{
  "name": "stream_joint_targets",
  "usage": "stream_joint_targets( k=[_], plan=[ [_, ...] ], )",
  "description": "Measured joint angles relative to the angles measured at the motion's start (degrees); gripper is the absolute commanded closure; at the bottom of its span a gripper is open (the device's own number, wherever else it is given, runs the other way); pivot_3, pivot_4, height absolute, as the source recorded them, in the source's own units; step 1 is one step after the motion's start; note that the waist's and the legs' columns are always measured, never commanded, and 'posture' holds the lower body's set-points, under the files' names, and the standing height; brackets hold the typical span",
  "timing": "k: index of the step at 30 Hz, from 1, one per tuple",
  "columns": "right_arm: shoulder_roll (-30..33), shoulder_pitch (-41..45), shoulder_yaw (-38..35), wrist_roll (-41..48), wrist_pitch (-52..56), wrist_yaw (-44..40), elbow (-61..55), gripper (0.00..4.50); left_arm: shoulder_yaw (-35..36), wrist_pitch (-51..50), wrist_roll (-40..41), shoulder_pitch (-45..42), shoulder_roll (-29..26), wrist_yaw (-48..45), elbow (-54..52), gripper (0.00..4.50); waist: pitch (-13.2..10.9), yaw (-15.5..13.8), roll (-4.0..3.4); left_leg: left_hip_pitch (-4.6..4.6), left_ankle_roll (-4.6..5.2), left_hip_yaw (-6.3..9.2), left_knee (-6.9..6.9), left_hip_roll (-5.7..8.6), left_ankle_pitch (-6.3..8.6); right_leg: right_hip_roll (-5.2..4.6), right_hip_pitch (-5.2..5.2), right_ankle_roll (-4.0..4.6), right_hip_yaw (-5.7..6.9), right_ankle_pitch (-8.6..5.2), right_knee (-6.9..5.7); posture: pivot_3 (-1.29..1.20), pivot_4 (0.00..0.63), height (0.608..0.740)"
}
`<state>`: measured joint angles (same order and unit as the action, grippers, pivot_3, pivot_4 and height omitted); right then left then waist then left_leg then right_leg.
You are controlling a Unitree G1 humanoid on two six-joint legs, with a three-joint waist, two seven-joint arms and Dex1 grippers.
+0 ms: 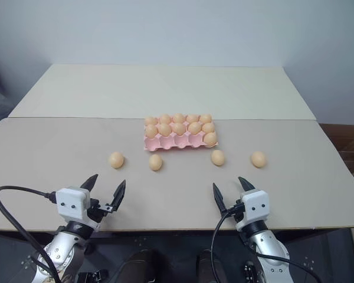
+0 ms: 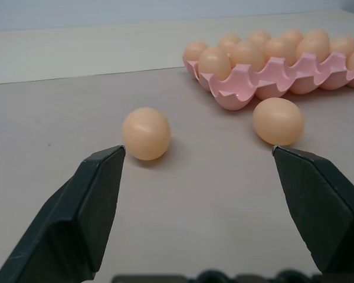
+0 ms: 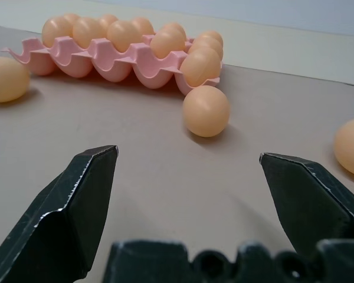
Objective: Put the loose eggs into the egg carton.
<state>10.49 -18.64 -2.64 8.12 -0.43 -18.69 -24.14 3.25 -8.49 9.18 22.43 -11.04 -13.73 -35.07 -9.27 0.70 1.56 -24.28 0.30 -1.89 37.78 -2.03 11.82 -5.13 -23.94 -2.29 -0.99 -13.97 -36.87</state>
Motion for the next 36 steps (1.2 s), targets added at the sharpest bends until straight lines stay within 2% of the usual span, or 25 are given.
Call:
stream_joint_targets(
  k=[14, 21, 26, 30, 36],
  plan=[
    [1.3, -0.7, -0.1, 1.1, 0.0, -1.3, 0.0, 0.00, -1.3, -0.8, 0.1, 1.1, -2.3, -2.4, 0.0, 0.17, 0.0, 0.0, 0.00, 0.01, 0.00, 0.00, 0.01, 0.00, 0.00, 0.00, 0.01, 0.01, 0.00, 0.00, 0.00, 0.00, 0.150, 0.740],
    [0.6, -3.5, -0.6, 2.9, 5.3, 1.9, -6.9, 0.00, -2.8, -1.3, -0.1, -0.5, -7.3, -7.2, 0.0, 0.17, 0.0, 0.0, -0.05, 0.00, 0.00, 0.00, 0.01, 0.00, 0.00, -0.03, 0.00, 0.02, 0.00, 0.00, -0.05, 0.00, 0.150, 0.740],
    [0.7, -6.1, -0.7, 2.1, 6.4, 3.6, -11.1, 0.00, -3.3, -1.8, 1.3, -6.6, -12.3, -12.5, 0.5, 0.17, 0.1, -0.2, -0.05, 0.06, -0.01, -0.01, 0.03, -0.01, -0.01, 0.00, 0.01, 0.04, 0.01, -0.03, -0.07, 0.00, 0.150, 0.740],
    [1.1, -2.6, -4.1, 4.8, 15.2, 7.3, -16.3, 0.00, -4.1, -4.4, 6.3, -13.8, -18.8, -21.5, 1.3, 0.17, 0.2, 0.0, -0.08, 0.09, -0.01, -0.01, 0.03, -0.01, -0.01, 0.00, 0.04, 0.06, -0.01, 0.02, -0.10, 0.00, 0.150, 0.740],
    [6.5, 8.7, -10.7, 10.3, 33.5, 11.5, -19.4, 0.00, -5.3, -9.6, 11.4, -21.9, -23.7, -29.1, 2.8, 0.17, 0.2, 0.0, -0.07, 0.04, 0.00, 0.00, 0.03, 0.04, -0.02, 0.02, 0.03, 0.01, -0.02, 0.04, -0.13, 0.00, 0.150, 0.740]
  ],
)
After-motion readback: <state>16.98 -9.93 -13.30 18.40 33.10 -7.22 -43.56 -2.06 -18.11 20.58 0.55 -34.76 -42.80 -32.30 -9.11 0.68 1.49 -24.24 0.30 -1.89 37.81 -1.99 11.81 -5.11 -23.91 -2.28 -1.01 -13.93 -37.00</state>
